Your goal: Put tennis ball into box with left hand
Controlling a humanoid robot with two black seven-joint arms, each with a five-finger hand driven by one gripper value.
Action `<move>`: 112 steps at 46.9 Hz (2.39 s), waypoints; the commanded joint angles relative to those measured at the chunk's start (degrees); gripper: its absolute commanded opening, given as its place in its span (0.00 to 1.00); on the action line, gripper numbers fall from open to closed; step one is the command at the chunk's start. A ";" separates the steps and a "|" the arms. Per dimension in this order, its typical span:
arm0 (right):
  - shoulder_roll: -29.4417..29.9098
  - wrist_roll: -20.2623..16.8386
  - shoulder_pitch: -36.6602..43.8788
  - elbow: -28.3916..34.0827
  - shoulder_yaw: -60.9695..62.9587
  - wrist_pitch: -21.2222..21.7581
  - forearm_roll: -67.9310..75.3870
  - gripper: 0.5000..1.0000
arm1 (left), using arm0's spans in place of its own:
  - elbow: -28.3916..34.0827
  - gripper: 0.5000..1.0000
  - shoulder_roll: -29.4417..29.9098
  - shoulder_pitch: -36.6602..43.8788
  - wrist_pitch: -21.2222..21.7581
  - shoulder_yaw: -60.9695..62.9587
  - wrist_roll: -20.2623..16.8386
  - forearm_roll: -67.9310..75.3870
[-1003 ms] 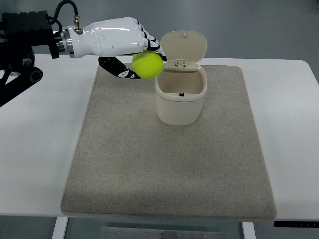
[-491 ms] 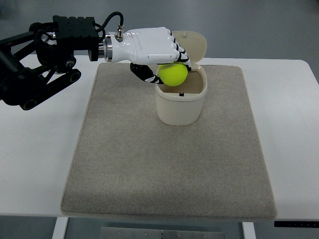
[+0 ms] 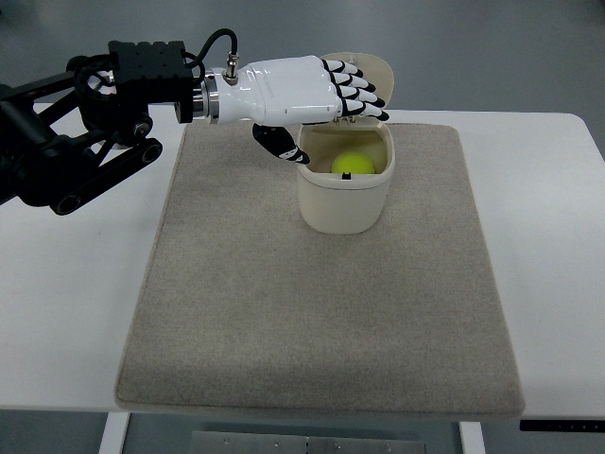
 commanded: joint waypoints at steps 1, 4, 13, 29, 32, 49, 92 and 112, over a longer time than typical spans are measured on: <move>0.00 0.00 0.00 0.03 0.02 0.00 0.00 0.83 | -0.40 0.98 0.69 0.01 1.04 0.02 0.00 -0.73; 0.00 0.00 0.00 -0.06 0.02 0.00 0.00 0.83 | -0.75 0.98 2.09 0.10 1.48 0.11 -0.09 -2.84; 0.00 0.00 0.09 0.03 0.02 0.00 0.00 0.83 | -1.37 0.98 5.78 3.70 1.48 0.46 -0.09 -14.78; 0.00 0.00 0.00 -0.06 0.02 0.00 0.00 0.83 | 2.93 0.98 8.69 9.85 1.40 1.25 -0.09 -51.07; 0.00 0.00 0.00 0.03 -0.07 0.00 0.00 0.83 | 6.27 0.98 8.16 10.56 1.40 2.21 -0.09 -57.67; 0.00 0.00 0.00 0.03 0.02 0.00 0.00 0.83 | 19.37 0.98 3.94 13.55 -6.86 3.88 0.17 -84.05; 0.00 0.00 0.00 0.03 0.02 0.00 0.00 0.83 | 31.33 0.98 2.80 17.15 -34.04 -9.99 33.92 -127.29; 0.00 0.00 0.00 -0.06 -0.07 0.00 0.00 0.83 | 31.24 0.98 2.62 19.88 -34.04 -15.19 39.81 -134.51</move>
